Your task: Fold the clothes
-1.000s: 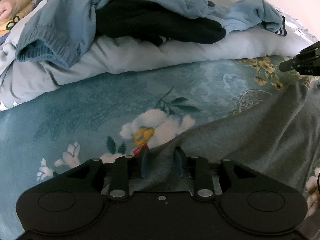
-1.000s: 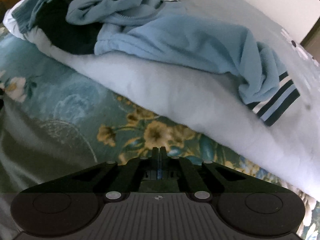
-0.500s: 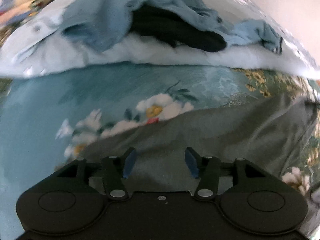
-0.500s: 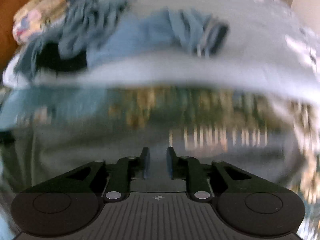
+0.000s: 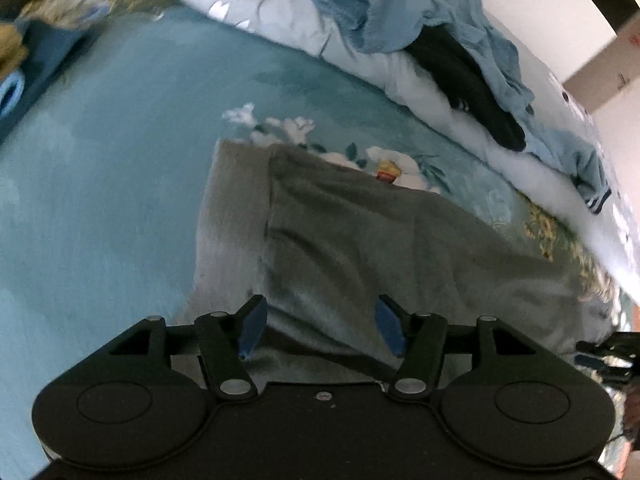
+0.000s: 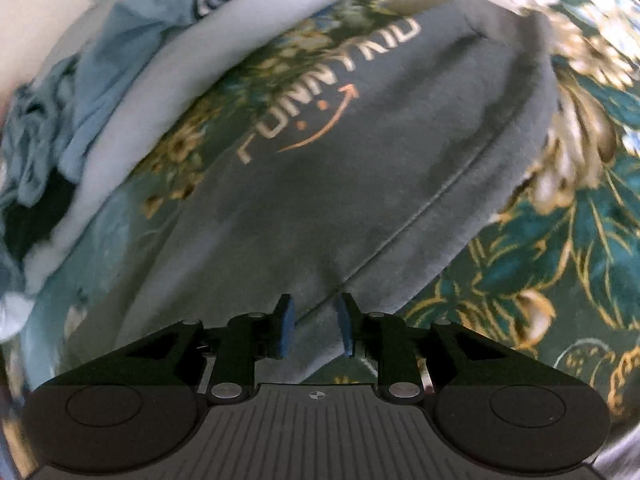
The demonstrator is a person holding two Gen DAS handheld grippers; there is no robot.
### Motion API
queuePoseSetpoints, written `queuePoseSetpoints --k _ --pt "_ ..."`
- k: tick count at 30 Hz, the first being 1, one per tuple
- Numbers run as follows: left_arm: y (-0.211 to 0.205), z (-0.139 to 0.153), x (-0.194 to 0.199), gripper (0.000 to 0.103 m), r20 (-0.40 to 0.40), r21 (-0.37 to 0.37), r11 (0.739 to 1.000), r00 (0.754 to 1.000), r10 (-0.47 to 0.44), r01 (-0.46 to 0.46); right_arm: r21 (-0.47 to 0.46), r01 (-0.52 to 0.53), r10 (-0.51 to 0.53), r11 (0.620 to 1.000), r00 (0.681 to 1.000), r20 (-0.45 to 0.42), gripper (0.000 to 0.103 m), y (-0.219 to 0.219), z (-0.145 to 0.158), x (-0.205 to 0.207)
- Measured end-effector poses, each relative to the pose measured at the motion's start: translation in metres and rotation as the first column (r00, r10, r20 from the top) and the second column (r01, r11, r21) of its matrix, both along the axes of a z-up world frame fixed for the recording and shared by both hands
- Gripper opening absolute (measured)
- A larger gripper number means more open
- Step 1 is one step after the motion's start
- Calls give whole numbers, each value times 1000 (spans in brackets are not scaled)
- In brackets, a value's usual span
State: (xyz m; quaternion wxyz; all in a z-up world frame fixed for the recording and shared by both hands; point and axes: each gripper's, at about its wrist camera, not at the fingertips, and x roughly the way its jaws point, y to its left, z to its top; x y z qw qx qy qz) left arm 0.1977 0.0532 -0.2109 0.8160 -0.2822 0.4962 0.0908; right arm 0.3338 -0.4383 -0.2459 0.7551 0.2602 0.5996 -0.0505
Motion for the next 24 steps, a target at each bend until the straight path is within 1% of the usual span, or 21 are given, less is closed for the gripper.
queuePoseSetpoints --k 2,5,8,12,13,16,17,20,24 --pt "-1 -1 -1 59 1 -2 1000 1000 -12 12 7 58 -58 998 998 -30 31 0 -4 2" --pt "-2 -1 -2 63 2 3 1000 1000 -30 30 2 110 -110 994 992 -55 31 4 -9 8" --pt "3 -3 -4 63 9 -9 1000 1000 -11 12 -47 133 -137 990 987 -88 33 12 -12 14" --pt "13 -6 -8 64 5 -42 999 1000 24 -24 -106 146 -156 984 983 -99 33 23 -13 17" --pt "15 -7 -9 64 3 -48 998 1000 29 -29 -124 141 -153 982 983 -101 31 27 -14 18" --pt "20 -9 -12 64 2 -54 998 999 38 -37 -159 168 -185 973 978 -99 18 29 -15 16" --pt "21 -9 -13 64 2 -57 998 999 40 -40 -159 182 -198 970 976 -94 13 28 -14 14" --pt "27 -10 -15 64 0 -62 997 999 46 -46 -134 212 -222 968 973 -59 4 24 -12 6" --pt "35 -8 -17 64 1 -58 997 999 50 -50 -80 250 -251 965 968 -1 2 19 -2 -7"
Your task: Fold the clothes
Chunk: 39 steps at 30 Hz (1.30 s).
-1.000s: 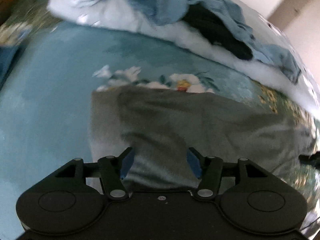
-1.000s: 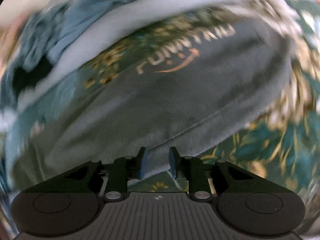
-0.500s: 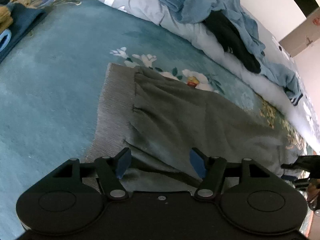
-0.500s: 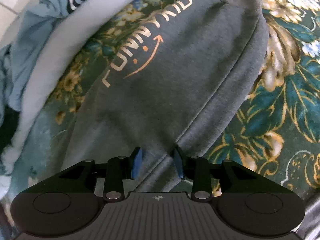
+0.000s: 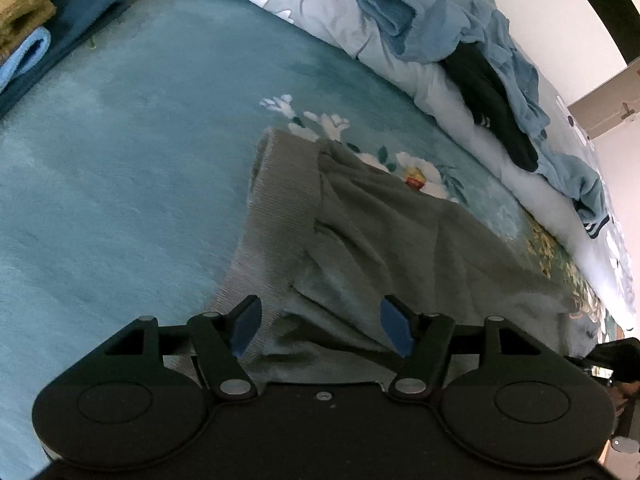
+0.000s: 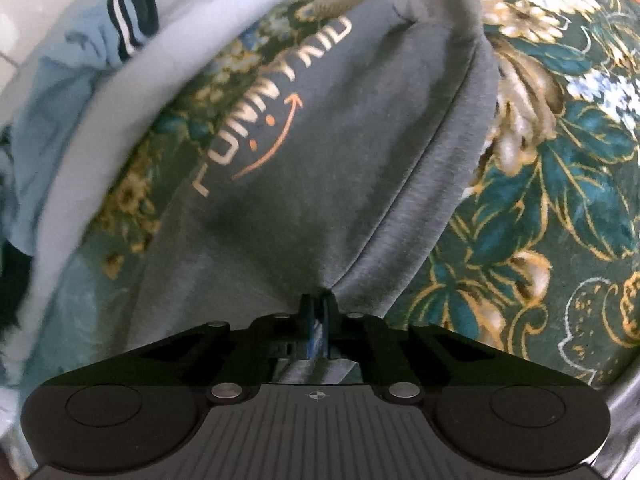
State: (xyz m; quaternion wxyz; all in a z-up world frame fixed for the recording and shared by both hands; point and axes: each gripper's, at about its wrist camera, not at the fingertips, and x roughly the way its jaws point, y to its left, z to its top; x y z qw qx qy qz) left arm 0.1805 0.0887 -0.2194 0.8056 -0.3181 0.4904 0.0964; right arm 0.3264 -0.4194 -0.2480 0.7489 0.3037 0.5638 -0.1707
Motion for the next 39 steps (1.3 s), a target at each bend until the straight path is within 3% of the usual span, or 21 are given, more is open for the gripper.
queuePoseSetpoints --k 7,11,18,27,29,34,36,39 --pt "12 0 0 65 -2 -6 1000 1000 3 -3 45 63 -67 997 994 85 2 -14 28 -26" --pt "14 -2 2 65 -2 -9 1000 1000 -8 8 36 95 -97 995 994 58 2 -23 28 -41" --pt "20 -3 2 65 -2 -2 1000 1000 -29 29 -17 120 -120 993 993 -12 2 -23 4 -50" --pt "34 2 -1 65 3 8 999 1000 -31 31 -30 78 -78 996 997 -4 3 -17 11 -47" --pt "35 3 0 71 9 14 999 999 -42 42 -30 62 -62 998 998 13 9 -16 19 -50" --pt "39 -1 15 71 44 78 991 992 -115 111 -29 45 -44 999 998 34 18 -16 29 -58" --pt "46 -2 25 71 68 68 990 989 -128 123 -23 36 -35 999 998 42 19 -18 31 -61" --pt "59 -6 44 71 105 7 991 986 -133 133 -5 38 -37 999 998 53 32 -19 31 -66"
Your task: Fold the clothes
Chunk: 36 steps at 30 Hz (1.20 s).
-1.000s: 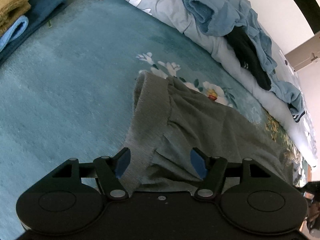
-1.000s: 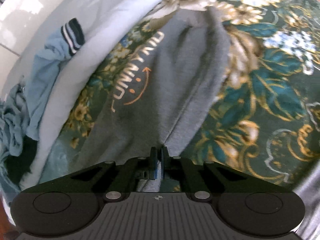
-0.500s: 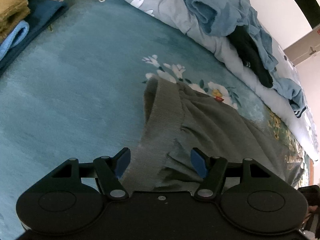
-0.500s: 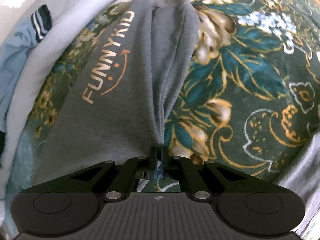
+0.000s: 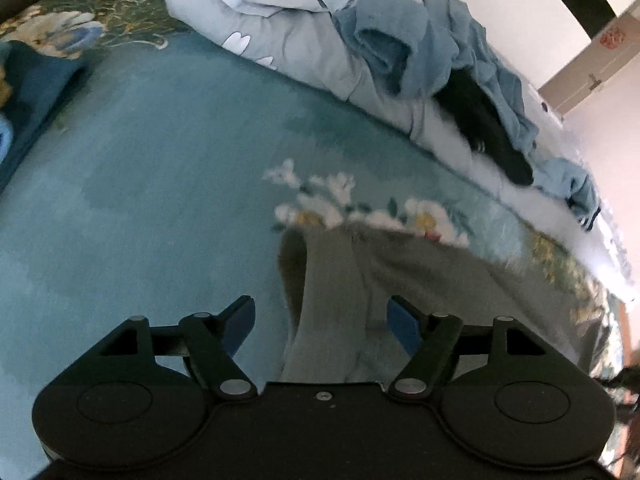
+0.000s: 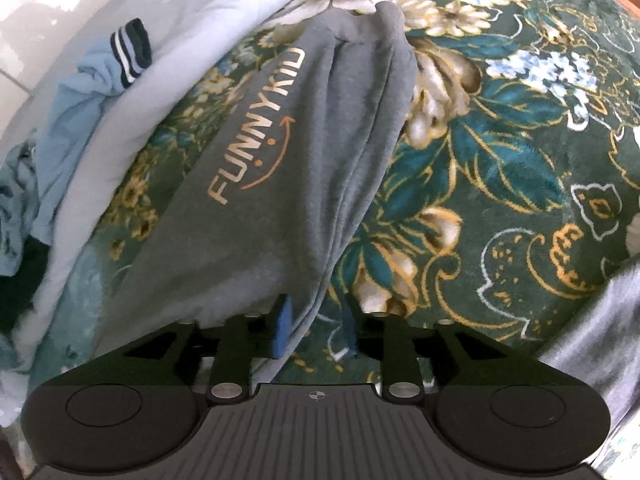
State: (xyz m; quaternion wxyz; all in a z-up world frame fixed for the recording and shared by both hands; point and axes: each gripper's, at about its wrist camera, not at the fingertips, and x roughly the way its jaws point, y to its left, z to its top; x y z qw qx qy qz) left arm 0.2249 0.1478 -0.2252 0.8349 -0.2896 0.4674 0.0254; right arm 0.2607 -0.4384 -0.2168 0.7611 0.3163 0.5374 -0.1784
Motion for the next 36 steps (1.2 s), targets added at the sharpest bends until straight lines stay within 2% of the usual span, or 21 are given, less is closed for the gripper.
queuePoseSetpoints --k 3,5,8,12,13,15,16,18,20,23,26,29,32,35,36 --pt "9 -5 19 61 24 -119 993 1000 -12 15 12 -3 3 1000 1000 0 32 1 -1 -4" --pt "11 -7 30 35 34 -181 983 999 -36 41 10 -7 7 1000 1000 -6 33 3 -2 -5" --pt "8 -9 39 26 53 -233 969 995 -79 89 11 -1 1 1000 1000 -12 33 4 -3 -5" --pt "1 -23 48 25 -49 -210 973 993 -104 92 17 2 -1 1000 1000 -12 34 4 -3 -4" --pt "4 -29 49 26 -58 -240 969 995 -77 61 19 1 -1 1000 1000 -13 35 4 -4 -4" --pt "12 -42 48 33 -73 -323 946 997 -9 -15 22 -3 3 1000 1000 -13 36 5 -5 -3" --pt "17 -48 48 44 -84 -377 923 995 47 -75 20 -7 8 1000 1000 -14 36 5 -5 -3" --pt "25 -58 48 42 -110 -442 878 983 149 -183 8 -16 16 1000 1000 -17 37 7 -6 -3" --pt "23 -53 52 6 -92 -377 901 977 193 -214 2 -19 19 1000 1000 -21 37 8 -7 -3" --pt "12 -31 52 7 1 -253 953 985 170 -164 10 -11 11 1000 1000 -25 37 7 -8 -4" --pt "10 -7 48 7 81 -192 971 984 159 -141 7 -7 7 1000 1000 -21 38 5 -7 -4" --pt "15 -16 53 8 30 -178 972 986 164 -156 5 2 -2 1000 1000 -18 38 2 -8 -5" --pt "19 -36 57 8 -47 -158 973 985 164 -169 9 8 -8 1000 1000 -20 38 0 -10 -6" --pt "18 -42 57 9 -78 -168 971 984 162 -173 4 3 -3 1000 1000 -20 39 0 -10 -6" --pt "19 -41 57 12 -83 -183 968 984 157 -170 -3 1 -1 1000 1000 -19 39 -1 -9 -6"
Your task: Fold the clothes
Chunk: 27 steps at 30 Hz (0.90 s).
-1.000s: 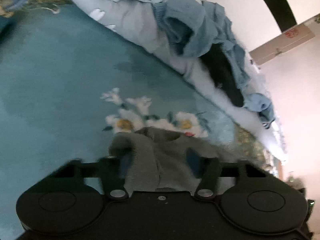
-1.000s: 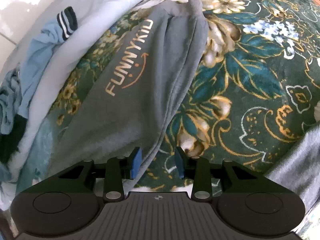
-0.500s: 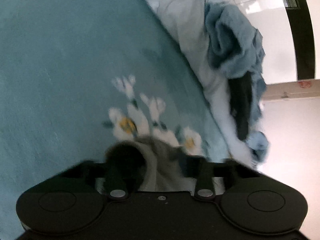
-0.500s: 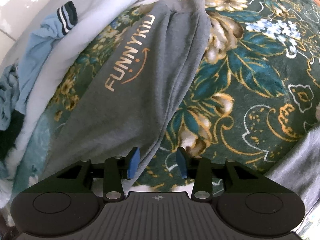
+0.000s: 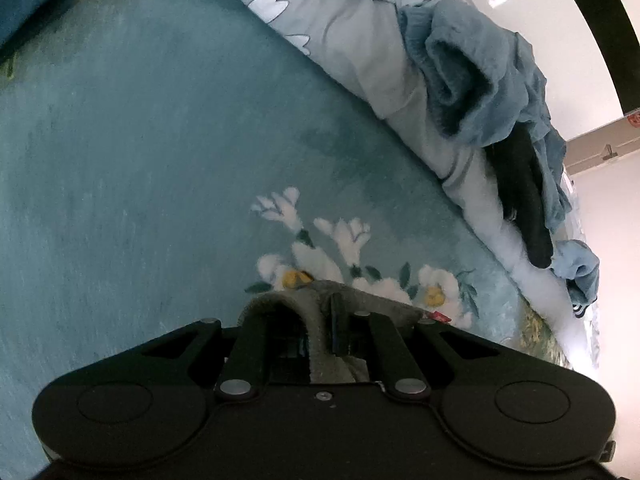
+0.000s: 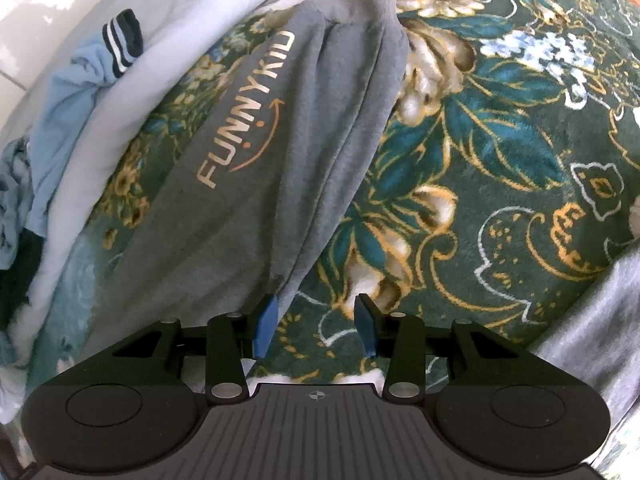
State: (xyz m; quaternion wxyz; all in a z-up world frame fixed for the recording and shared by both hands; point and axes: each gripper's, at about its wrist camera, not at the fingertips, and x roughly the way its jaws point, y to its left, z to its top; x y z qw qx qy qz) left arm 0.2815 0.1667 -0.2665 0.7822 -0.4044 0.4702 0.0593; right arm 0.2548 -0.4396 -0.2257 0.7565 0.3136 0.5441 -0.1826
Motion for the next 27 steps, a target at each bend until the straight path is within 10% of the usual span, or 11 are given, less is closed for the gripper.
queuePoseSetpoints --k 4,15,27 --pt "-5 16 -8 43 -11 -6 997 997 -76 76 -48 19 -17 999 999 29 39 -12 10 2" --pt "-55 76 -82 49 -41 304 950 997 -60 70 -138 63 -54 988 996 68 38 -76 21 49" --pt "-134 84 -81 56 -15 245 969 1000 20 -15 -82 57 -59 995 998 -30 33 -114 -13 113"
